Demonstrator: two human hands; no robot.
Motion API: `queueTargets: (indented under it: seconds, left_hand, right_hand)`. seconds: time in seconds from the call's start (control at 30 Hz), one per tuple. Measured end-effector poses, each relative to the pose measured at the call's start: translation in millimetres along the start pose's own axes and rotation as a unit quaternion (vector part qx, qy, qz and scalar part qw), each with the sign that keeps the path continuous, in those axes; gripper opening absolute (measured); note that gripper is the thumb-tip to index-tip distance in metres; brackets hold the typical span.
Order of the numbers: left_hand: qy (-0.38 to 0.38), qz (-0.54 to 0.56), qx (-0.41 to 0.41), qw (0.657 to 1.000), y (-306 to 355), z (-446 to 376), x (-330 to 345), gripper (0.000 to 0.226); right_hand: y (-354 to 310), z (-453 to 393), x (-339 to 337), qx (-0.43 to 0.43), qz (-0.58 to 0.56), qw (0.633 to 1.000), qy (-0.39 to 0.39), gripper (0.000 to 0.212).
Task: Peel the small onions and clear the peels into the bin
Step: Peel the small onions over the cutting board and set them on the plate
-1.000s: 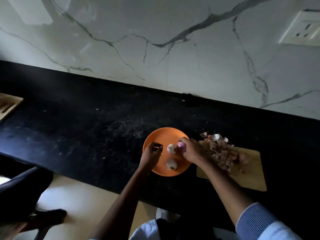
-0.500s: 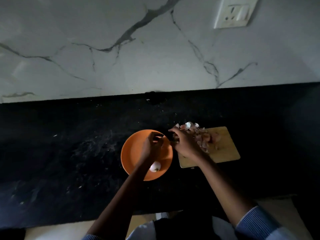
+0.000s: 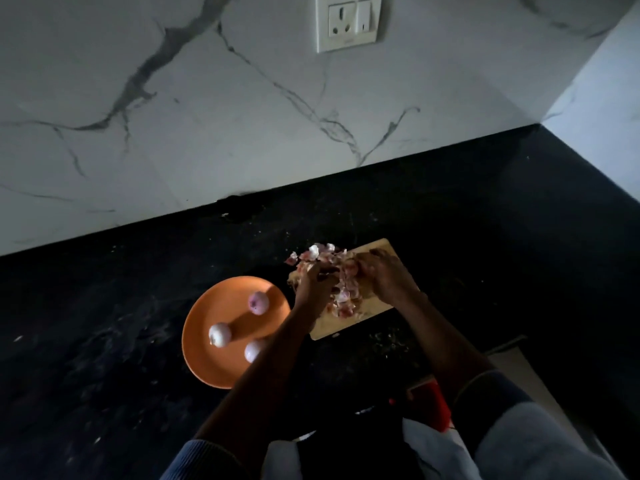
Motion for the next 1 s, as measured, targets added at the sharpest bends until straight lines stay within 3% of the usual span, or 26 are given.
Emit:
queueTargets:
  seconds: [0.1, 0.23, 0.3, 0.4, 0.53, 0.67, 0.8, 1.0]
  left_hand:
    - [0.01, 0.022, -0.016, 1.0, 2.4, -0.5, 0.4, 0.02]
    - [0.046, 0.1, -0.049, 0.993, 11.3, 2.8, -0.9, 0.013]
    - [0.032, 0.164, -0.065, 0.984, 13.8, 6.5, 1.2, 0.015]
    - [-0.044, 0.262, -0.095, 0.959, 20.1, 17.0, 13.1, 0.04]
    - [-0.022, 0.328, -0.076, 0.941, 25.3, 23.8, 14.5, 0.035]
    - [-0.004, 0.346, -0.062, 0.936, 19.0, 30.5, 14.3, 0.038]
    - [0.014, 0.336, -0.071, 0.939, 13.2, 35.4, 23.9, 0.04]
    - [0.027, 0.313, -0.076, 0.946, 11.6, 31.6, 25.1, 0.042]
  right_hand:
    - [2.4, 0.7, -8.2, 0.017, -0.111, 0.992, 0.05, 0.034]
    - [-5.7, 2.2, -34.6, 0.078, -0.246, 0.959, 0.115, 0.036]
    - [-21.7, 7.1, -48.8, 0.09, -0.31, 0.942, 0.097, 0.038]
    - [-49.6, 16.2, -53.2, 0.035, -0.373, 0.927, 0.035, 0.034]
    - [-57.3, 20.1, -41.9, -0.03, -0.368, 0.929, 0.037, 0.038]
    - [-56.4, 23.1, -33.8, -0.079, -0.364, 0.925, 0.07, 0.028]
    - [-50.8, 28.6, -32.0, -0.051, -0.39, 0.91, 0.129, 0.021]
    - [-42.3, 29.4, -28.7, 0.008, -0.404, 0.904, 0.137, 0.009]
Point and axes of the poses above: each hand's wrist, its own z-axis away from the middle knuckle, its own x-axis out of the palm, y = z × x, the point moved 4 cm from there along -z, towards the middle knuckle, and after that the axes turned 5 degrees about y, right-handed, at the moved point
